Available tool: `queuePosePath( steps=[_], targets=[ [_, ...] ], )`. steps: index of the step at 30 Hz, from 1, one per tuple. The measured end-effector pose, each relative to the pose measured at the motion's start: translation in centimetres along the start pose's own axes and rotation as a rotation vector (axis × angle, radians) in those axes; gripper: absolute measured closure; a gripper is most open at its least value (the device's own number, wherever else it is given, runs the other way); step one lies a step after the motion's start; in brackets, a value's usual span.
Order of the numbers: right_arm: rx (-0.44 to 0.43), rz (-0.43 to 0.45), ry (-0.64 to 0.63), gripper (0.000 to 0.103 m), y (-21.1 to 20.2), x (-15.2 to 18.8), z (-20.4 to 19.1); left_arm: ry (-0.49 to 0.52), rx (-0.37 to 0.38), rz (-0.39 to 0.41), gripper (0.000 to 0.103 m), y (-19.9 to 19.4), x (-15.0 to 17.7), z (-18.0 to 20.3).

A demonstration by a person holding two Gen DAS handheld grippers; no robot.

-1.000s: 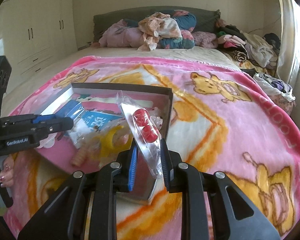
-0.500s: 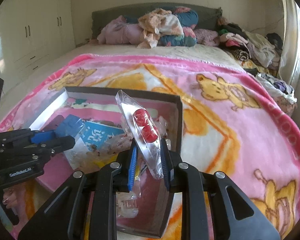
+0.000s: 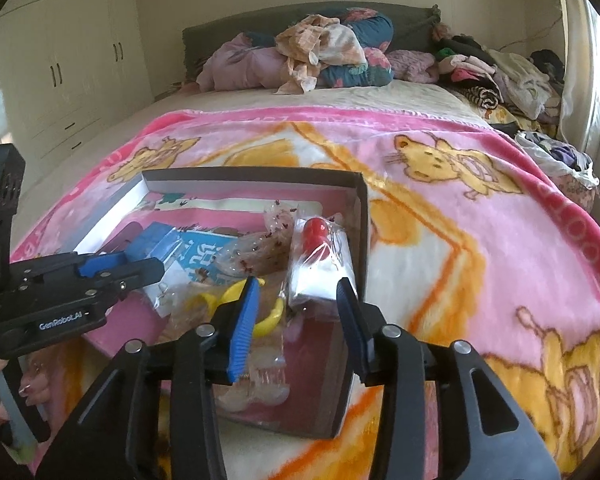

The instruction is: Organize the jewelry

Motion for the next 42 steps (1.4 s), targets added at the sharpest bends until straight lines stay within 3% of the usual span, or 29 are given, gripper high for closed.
queuePosePath(
  steps=[2,9,22,29,42],
  targets=[
    [0.001,0.009,-0.003,0.058,-0.5,0.2,-0.2,-0.001,-0.004,0.006,0.076,-0.2,0.2,-0.1],
    [0.009,0.077,-0.022,0.032,-3.8,0.7,-0.9,0.000,-0.017,0.052,0.051,-2.6,0.9,-0.5],
    [0.027,0.196,-0.017,0.012,-10.6,1.6,-2.2,-0.031,-0.028,0.174,0.012,-9.9,1.5,-1.6],
    [0.016,0.240,-0.019,0.007,-13.4,3.2,-3.9,-0.054,-0.036,0.214,0.012,-13.1,3.3,-2.1],
    [0.015,0.268,-0.047,0.007,-15.4,6.7,-7.6,-0.063,-0.158,0.253,0.012,-16.3,8.1,-3.2]
  ],
)
Point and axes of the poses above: each gripper's, at about its wrist camera, not at the fingertips, and y roughly the way its jaws point, z to its right, x to its underside, the point moved 1 cm from there along y, roughly the way its jaws point, and after that the axes turned 12 degrees about -x, right-handed, at the moved point
